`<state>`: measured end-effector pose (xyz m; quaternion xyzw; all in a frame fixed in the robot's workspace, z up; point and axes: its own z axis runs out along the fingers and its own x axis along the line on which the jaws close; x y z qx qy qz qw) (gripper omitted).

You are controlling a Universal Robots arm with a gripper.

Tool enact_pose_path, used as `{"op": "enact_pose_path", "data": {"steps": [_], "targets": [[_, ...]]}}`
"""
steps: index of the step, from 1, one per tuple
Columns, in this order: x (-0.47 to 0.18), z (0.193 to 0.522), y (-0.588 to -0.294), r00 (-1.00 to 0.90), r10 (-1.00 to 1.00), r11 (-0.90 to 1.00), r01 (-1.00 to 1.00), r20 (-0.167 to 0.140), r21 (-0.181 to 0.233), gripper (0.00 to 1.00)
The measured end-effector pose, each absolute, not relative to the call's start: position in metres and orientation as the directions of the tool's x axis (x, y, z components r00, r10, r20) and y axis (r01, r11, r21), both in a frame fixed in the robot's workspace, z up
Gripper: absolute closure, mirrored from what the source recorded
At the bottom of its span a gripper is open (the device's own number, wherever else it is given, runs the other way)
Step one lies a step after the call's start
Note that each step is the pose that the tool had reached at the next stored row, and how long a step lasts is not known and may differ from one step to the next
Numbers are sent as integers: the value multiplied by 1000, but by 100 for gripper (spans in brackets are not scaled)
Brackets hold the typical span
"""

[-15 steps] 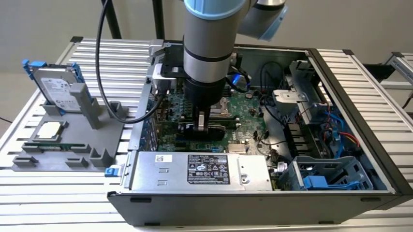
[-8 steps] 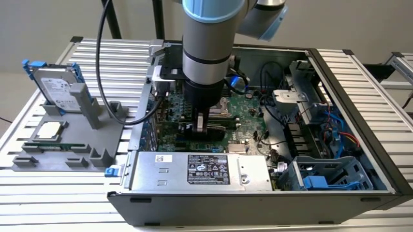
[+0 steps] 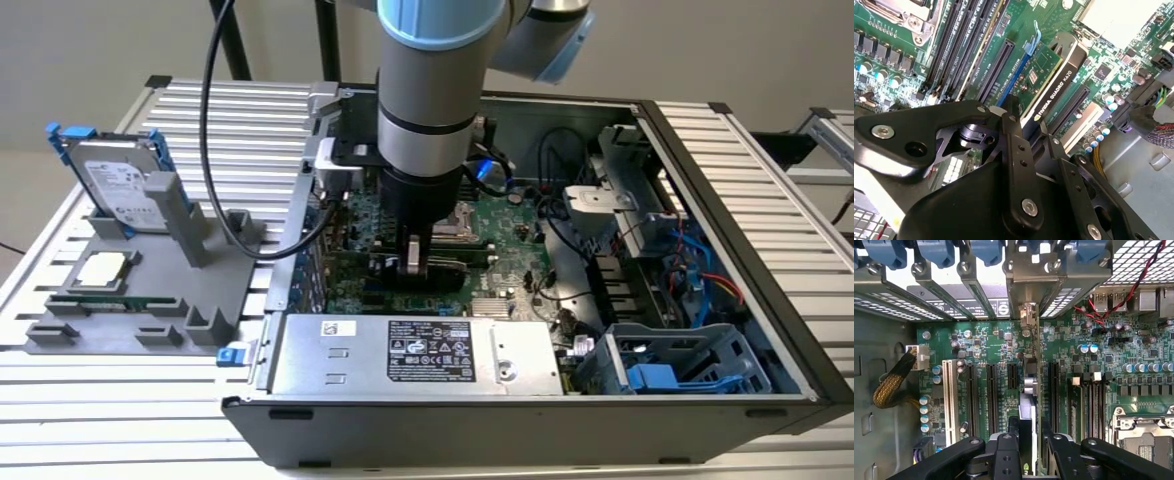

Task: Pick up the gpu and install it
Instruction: 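Insert the gpu into the slot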

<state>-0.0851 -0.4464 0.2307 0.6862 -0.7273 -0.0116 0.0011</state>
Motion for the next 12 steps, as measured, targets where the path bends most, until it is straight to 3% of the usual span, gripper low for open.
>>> {"op": "enact_pose_path", "data": {"steps": [12], "targets": [[-85,230,-446,-58,-998,58,-998,-14,18,100]]}}
